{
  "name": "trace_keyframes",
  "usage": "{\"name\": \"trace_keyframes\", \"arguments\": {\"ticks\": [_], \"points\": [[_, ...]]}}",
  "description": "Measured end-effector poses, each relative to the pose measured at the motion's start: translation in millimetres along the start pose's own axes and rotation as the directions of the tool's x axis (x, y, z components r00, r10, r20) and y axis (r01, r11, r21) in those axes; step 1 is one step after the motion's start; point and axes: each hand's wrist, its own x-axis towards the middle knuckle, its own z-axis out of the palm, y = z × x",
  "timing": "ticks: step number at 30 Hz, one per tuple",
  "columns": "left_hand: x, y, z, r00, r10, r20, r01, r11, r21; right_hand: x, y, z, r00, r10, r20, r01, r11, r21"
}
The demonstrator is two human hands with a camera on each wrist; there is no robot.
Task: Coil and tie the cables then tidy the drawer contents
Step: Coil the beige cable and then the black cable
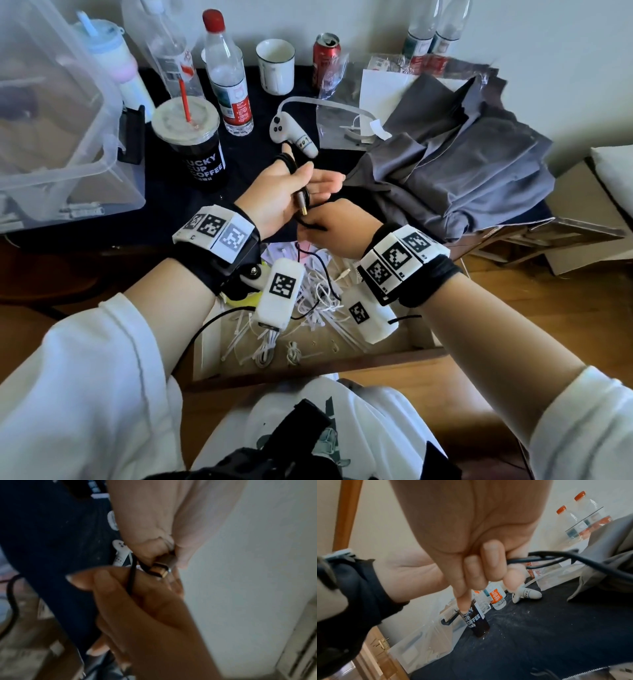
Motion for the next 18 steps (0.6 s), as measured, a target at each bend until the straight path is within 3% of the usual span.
{"name": "trace_keyframes", "arguments": {"ticks": [6, 10, 14, 18], "points": [[2, -6, -25, 0.974, -0.191, -0.123, 0.213, 0.957, 0.196, -7, 9, -18, 0.965, -0.119, -0.235, 0.056, 0.964, -0.259], [-5, -6, -27, 0.93, -0.368, -0.01, 0.356, 0.892, 0.279, -6, 16, -23, 0.947, -0.111, -0.3, 0.063, 0.984, -0.165], [-6, -3, -19, 0.889, -0.429, 0.163, 0.326, 0.84, 0.435, -3, 19, -17, 0.887, -0.134, -0.442, 0.085, 0.988, -0.129], [-9, -2, -19, 0.825, -0.492, 0.277, 0.37, 0.841, 0.394, -2, 21, -17, 0.812, -0.164, -0.56, 0.073, 0.981, -0.181]]}}
